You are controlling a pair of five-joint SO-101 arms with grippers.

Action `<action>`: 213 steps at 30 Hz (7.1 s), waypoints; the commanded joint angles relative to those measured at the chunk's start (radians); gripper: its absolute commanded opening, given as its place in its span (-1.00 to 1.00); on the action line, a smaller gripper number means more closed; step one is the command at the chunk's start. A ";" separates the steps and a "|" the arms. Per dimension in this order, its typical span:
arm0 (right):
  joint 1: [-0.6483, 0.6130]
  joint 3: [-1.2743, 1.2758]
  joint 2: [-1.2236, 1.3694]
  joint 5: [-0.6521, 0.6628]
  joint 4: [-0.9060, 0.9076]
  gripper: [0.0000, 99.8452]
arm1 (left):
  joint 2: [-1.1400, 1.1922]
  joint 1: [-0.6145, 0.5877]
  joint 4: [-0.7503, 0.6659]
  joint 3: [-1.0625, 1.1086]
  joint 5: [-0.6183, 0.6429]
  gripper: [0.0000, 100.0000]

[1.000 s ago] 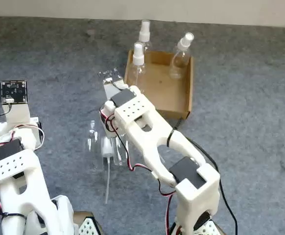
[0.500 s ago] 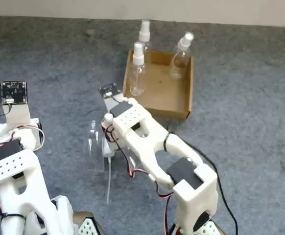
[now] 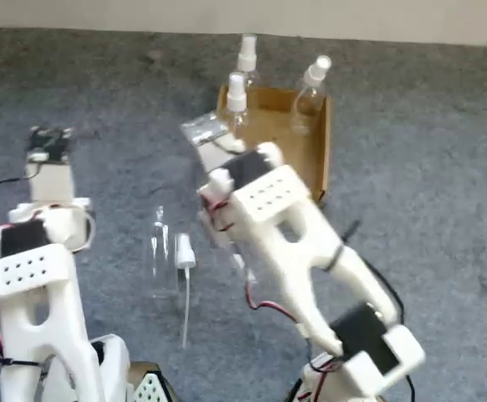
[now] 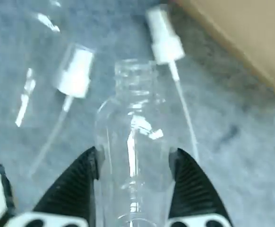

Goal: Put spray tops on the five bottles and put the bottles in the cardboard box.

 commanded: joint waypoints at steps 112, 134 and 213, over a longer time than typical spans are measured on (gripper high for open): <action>1.132 0.636 -0.259 0.888 -0.483 -0.99 | 0.746 0.481 -0.130 -0.383 0.284 -0.64; 1.259 0.628 -0.260 0.887 -0.481 -0.99 | 0.924 0.558 -0.130 -0.492 0.319 -0.87; 1.106 0.073 0.338 0.582 -0.309 -0.88 | 0.197 0.449 -0.106 -0.004 0.262 -0.96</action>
